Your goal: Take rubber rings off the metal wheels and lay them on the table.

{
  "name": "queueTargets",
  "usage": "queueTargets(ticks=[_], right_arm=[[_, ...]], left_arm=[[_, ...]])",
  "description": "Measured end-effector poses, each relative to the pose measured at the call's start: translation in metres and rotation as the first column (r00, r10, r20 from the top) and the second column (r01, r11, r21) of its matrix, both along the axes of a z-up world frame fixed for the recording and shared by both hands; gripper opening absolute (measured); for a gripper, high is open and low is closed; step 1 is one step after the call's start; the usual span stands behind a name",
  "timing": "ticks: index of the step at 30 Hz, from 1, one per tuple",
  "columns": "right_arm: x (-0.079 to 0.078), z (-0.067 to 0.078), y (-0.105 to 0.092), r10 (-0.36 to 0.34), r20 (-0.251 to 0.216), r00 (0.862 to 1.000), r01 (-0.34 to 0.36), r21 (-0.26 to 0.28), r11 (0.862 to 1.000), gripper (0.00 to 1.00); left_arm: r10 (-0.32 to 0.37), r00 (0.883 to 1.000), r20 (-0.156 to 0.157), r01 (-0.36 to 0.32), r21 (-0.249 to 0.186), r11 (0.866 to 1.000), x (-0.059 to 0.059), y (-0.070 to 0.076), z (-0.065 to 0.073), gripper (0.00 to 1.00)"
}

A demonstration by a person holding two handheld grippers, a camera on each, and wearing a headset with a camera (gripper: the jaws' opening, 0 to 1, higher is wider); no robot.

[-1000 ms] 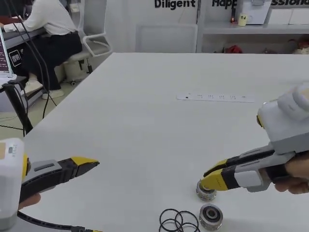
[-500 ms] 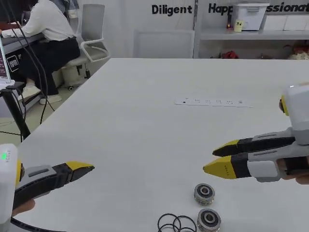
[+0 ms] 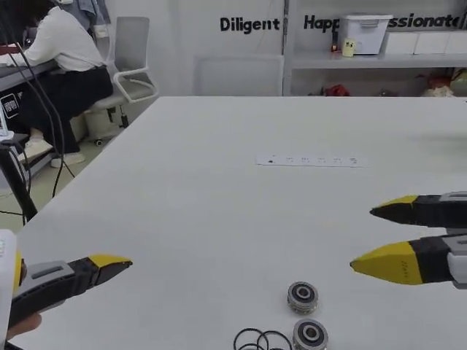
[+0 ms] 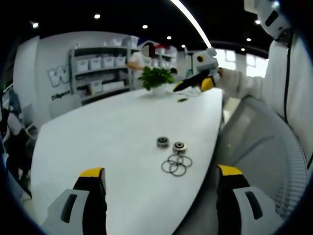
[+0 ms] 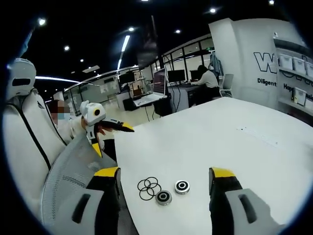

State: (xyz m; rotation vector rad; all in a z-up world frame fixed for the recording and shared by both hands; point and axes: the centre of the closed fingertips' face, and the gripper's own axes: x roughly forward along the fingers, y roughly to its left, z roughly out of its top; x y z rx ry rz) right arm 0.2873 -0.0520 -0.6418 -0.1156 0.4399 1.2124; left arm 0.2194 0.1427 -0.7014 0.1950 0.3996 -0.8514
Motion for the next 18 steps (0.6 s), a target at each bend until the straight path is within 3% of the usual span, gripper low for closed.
queueTargets(ticks=[5, 11, 16, 18], right_arm=[[-0.003, -0.001, -0.023, -0.047, 0.021, 0.999, 0.046, 0.012, 0.999, 0.75], [-0.008, -0.01, -0.042, -0.09, 0.012, 0.996, 0.09, 0.008, 0.996, 0.8], [-0.014, -0.038, -0.062, -0.142, -0.033, 0.989, 0.141, -0.038, 0.989, 0.86], [-0.018, -0.045, -0.067, -0.163, -0.062, 0.985, 0.162, -0.023, 0.987, 0.86]], left_arm=[[0.005, 1.0, -0.005, -0.005, -0.001, 1.0, -0.001, 0.0, 0.0, 0.96], [0.009, 1.0, -0.017, -0.009, -0.003, 1.0, -0.003, 0.001, -0.003, 0.98], [0.013, 1.0, -0.025, -0.013, -0.01, 1.0, -0.002, 0.003, -0.006, 0.98], [0.015, 0.999, -0.033, -0.015, -0.01, 1.0, -0.002, 0.004, -0.009, 0.99]])
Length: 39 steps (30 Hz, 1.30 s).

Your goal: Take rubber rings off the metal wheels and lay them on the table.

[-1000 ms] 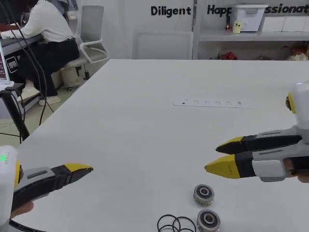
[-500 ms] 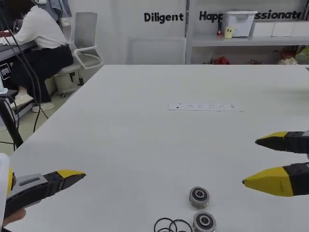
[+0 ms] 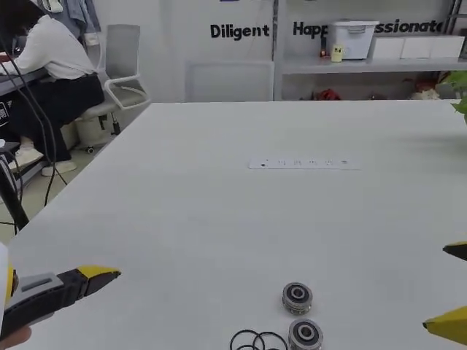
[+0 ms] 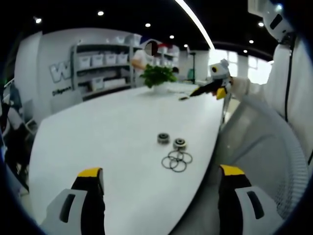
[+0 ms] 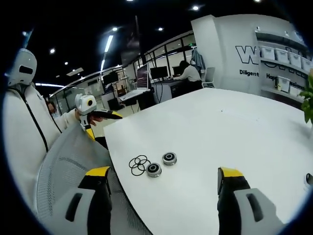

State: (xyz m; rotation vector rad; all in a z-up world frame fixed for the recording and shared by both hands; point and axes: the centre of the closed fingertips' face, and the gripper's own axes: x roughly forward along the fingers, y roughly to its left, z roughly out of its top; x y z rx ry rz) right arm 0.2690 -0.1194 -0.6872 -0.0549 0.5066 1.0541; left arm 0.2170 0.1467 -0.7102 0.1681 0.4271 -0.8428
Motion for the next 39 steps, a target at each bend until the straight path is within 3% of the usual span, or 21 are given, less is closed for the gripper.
queueTargets(ticks=[6, 18, 31, 39], right_arm=[[-0.012, -0.026, -0.009, -0.041, -0.066, 0.997, 0.042, 0.009, 0.999, 0.88], [-0.025, -0.06, -0.013, -0.078, -0.142, 0.987, 0.078, -0.002, 0.997, 0.89], [-0.032, -0.086, -0.017, -0.102, -0.205, 0.973, 0.099, -0.025, 0.995, 0.87], [-0.037, -0.094, -0.016, -0.101, -0.227, 0.969, 0.095, -0.04, 0.995, 0.87]], left_arm=[[0.003, 1.0, -0.021, -0.004, -0.012, 1.0, 0.0, 0.005, -0.007, 1.0], [0.009, 0.998, -0.068, -0.011, -0.029, 1.0, 0.001, 0.009, -0.022, 1.0], [0.043, 0.993, -0.108, -0.049, -0.047, 0.998, -0.002, 0.009, -0.038, 1.0], [0.049, 0.99, -0.132, -0.057, -0.056, 0.997, -0.005, 0.007, -0.042, 1.0]])
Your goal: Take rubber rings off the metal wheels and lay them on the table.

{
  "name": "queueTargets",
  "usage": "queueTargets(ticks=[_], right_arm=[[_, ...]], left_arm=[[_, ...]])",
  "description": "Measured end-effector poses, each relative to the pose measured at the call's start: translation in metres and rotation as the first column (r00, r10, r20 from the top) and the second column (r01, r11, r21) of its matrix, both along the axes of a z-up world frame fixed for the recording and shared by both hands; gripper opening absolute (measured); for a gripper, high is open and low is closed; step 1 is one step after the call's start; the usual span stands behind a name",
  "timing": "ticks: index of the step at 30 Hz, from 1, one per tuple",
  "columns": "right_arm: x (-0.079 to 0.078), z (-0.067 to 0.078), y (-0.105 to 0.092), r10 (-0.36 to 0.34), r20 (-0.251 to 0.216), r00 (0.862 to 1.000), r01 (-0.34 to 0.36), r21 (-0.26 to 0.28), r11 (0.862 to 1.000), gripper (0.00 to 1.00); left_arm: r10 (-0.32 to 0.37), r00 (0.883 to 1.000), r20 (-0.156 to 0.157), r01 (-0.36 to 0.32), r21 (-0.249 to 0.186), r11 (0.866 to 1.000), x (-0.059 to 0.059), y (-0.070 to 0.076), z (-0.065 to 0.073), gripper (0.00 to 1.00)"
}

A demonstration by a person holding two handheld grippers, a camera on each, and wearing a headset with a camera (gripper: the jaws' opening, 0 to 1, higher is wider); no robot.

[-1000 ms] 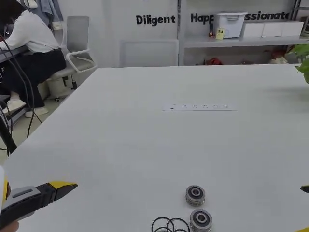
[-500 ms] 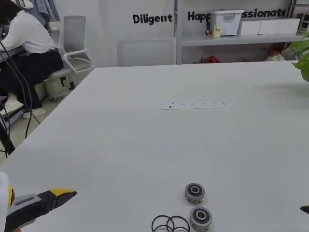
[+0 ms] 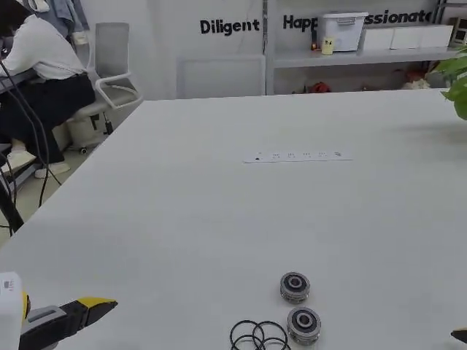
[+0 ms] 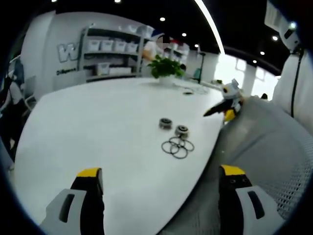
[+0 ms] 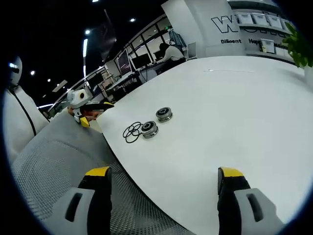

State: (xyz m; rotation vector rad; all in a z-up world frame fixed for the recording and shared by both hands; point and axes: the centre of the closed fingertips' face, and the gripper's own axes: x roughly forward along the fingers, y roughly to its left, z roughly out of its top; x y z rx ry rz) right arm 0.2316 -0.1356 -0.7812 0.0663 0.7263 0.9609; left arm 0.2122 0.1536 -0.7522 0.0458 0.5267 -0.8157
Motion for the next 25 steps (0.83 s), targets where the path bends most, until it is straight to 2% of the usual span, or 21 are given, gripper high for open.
queueTargets(ticks=[25], right_arm=[[-0.0096, -0.0003, 0.0052, 0.032, -0.007, 0.999, -0.032, -0.013, 0.999, 0.85]], left_arm=[[0.018, 1.0, 0.001, -0.018, -0.001, 1.0, -0.0028, 0.0006, 0.0044, 0.96]])
